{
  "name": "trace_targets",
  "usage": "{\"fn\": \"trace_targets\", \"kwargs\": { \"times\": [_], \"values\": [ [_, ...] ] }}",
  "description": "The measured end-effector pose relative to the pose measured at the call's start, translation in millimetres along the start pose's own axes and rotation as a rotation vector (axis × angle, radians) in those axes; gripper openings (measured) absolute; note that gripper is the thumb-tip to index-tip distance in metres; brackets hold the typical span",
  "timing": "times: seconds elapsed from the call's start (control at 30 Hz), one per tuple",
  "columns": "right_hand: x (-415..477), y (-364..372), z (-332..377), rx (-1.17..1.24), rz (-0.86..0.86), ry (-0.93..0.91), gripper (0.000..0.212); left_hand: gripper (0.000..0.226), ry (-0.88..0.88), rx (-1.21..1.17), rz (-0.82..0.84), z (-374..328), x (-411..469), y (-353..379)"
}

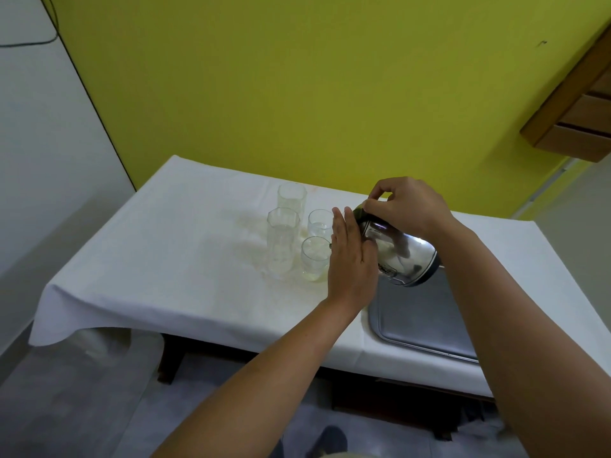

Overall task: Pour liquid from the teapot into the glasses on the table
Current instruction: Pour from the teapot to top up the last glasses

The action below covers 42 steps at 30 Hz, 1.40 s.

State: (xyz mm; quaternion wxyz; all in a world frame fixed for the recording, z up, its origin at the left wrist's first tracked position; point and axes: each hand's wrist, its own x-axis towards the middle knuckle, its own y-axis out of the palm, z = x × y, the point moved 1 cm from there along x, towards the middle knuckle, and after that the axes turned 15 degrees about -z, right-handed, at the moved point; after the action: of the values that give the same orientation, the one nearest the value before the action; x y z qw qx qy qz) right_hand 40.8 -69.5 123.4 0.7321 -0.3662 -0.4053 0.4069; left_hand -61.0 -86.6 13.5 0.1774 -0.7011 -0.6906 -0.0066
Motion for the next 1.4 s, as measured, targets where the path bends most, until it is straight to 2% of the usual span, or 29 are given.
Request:
{"fn": "trace_targets", "kwargs": {
  "times": [0.1, 0.3, 0.5, 0.67, 0.93, 1.13, 1.23, 1.4],
  "values": [
    [2.1, 0.3, -0.9, 0.007, 0.011, -0.010, 0.013, 0.063, 0.042, 0.004, -0.009, -2.6, -0.4, 1.0],
    [2.7, -0.4, -5.8, 0.032, 0.024, -0.003, 0.013, 0.064, -0.009, 0.010, -0.036, -1.2, -0.1, 5.8],
    [-7.5, -2.0, -29.4, 0.255, -0.023, 0.116, 0.015, 0.057, 0.057, 0.099, 0.017, -14.9, -1.5, 6.1],
    [-19.0, -5.3, -42.2, 0.482, -0.077, 0.257, 0.016, 0.067, 0.196, 0.167, 0.032, -19.2, -1.7, 8.3],
    [-28.3, -9.6, -52.7, 0.633, -0.150, 0.339, 0.015, 0.072, 0.305, 0.245, 0.063, -23.7, 2.6, 15.6],
    [-31.2, -19.4, -63.0, 0.605, -0.152, 0.332, 0.016, 0.069, 0.320, 0.244, 0.086, -29.1, -2.3, 24.9],
    [-29.7, -27.7, -67.1, 0.501, -0.160, 0.307, 0.018, 0.064, 0.303, 0.223, 0.106, -31.4, -9.0, 32.1],
    [-27.4, -34.6, -75.1, 0.355, -0.089, 0.233, 0.021, 0.071, 0.297, 0.212, 0.072, -32.0, -23.5, 43.4]
  ]
}}
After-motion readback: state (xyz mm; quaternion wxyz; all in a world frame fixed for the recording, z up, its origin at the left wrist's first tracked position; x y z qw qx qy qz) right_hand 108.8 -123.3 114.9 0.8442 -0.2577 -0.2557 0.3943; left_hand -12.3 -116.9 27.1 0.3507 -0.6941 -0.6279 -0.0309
